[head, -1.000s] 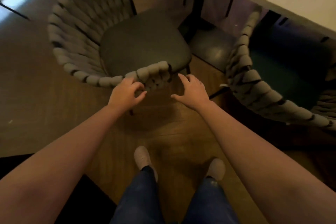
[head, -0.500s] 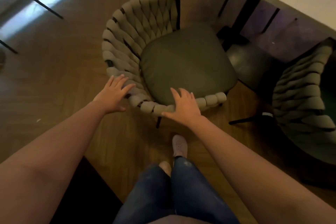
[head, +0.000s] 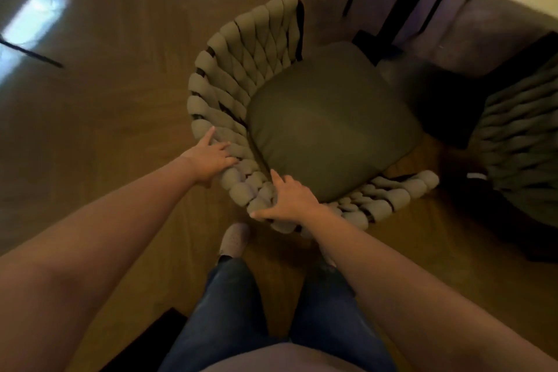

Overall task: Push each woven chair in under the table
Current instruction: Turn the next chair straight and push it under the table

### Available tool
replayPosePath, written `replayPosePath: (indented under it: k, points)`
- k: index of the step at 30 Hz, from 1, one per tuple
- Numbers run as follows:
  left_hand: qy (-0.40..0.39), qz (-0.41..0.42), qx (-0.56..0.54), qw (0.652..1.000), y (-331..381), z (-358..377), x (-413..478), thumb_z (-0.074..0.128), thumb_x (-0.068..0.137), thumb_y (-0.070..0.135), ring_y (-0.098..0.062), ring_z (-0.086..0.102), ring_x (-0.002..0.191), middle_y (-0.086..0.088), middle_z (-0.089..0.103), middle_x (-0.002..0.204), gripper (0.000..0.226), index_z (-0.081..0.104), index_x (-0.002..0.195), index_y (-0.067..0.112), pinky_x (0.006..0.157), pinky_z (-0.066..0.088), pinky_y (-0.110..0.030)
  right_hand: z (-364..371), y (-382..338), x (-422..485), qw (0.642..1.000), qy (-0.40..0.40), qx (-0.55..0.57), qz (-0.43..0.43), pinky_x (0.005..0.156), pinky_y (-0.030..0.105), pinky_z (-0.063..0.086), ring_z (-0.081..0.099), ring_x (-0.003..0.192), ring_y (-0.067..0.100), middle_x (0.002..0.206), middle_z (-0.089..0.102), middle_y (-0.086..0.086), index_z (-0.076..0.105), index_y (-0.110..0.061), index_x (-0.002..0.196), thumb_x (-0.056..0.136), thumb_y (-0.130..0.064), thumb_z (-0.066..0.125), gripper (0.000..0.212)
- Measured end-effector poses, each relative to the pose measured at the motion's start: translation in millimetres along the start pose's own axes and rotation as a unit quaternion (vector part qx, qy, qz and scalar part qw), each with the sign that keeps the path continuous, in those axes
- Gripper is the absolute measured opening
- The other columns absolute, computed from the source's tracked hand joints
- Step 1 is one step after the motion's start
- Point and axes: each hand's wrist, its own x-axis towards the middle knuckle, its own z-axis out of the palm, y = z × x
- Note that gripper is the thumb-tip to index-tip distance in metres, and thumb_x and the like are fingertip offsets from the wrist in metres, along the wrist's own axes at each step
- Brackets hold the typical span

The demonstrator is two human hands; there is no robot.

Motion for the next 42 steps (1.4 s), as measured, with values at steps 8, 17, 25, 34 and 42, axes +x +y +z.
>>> replayPosePath:
  k: [8,17,25,34,42]
  points:
    - [0.045,0.102,0.094,0.989,-51.6,5.6,33.7,0.056,0.093,0.016,-0.028,0.024,0.144,-0.008,0.037,0.151,0.066,0.025,0.151,0.023,0.119,0.008,-0.054,57.4,-69.8,19.7,0.978,0.138,0.086,0.132,0.101,0.041,0.042,0.047,0.127,0.027,0.142,0.045,0.008,0.025,-0.022,0.15,0.087,-0.053,0.061,0.079]
    - [0.069,0.064,0.12,0.988,-38.0,-6.4,48.9,0.049,0.095,0.019,-0.027,0.057,0.112,-0.004,0.061,0.12,0.035,0.051,0.13,0.023,0.103,0.034,-0.055,50.5,-44.2,21.6,0.967,0.226,0.064,0.103,0.093,0.037,0.048,0.06,0.11,0.024,0.121,0.064,0.003,0.048,-0.023,0.138,0.09,-0.03,0.058,0.05]
    - [0.126,0.149,0.047,0.98,15.1,-45.4,62.7,0.049,0.096,0.017,-0.023,0.062,0.098,-0.004,0.063,0.109,0.021,0.057,0.115,0.018,0.082,0.047,-0.038,28.8,38.3,-15.3,0.974,0.187,0.024,0.122,0.088,0.029,0.046,0.06,0.109,0.018,0.124,0.062,-0.003,0.048,-0.031,0.138,0.088,-0.03,0.06,0.052]
    - [0.123,0.163,0.028,0.978,26.3,-56.9,74.2,0.049,0.094,0.017,-0.015,0.062,0.087,0.002,0.064,0.1,0.034,0.051,0.127,0.025,0.07,0.049,-0.027,14.0,67.9,-24.7,0.981,0.182,-0.009,0.069,0.089,0.031,0.046,0.059,0.112,0.021,0.125,0.062,0.0,0.049,-0.026,0.14,0.091,-0.03,0.057,0.049]
    - [0.158,0.09,-0.044,0.982,6.5,-87.5,111.7,0.062,0.089,0.039,-0.021,0.05,0.126,0.0,0.055,0.134,0.054,0.043,0.138,0.028,0.113,0.022,-0.055,-42.8,142.2,-26.0,0.977,0.186,-0.066,0.086,0.088,0.033,0.05,0.063,0.102,0.017,0.112,0.068,-0.004,0.052,-0.034,0.135,0.088,-0.032,0.062,0.048]
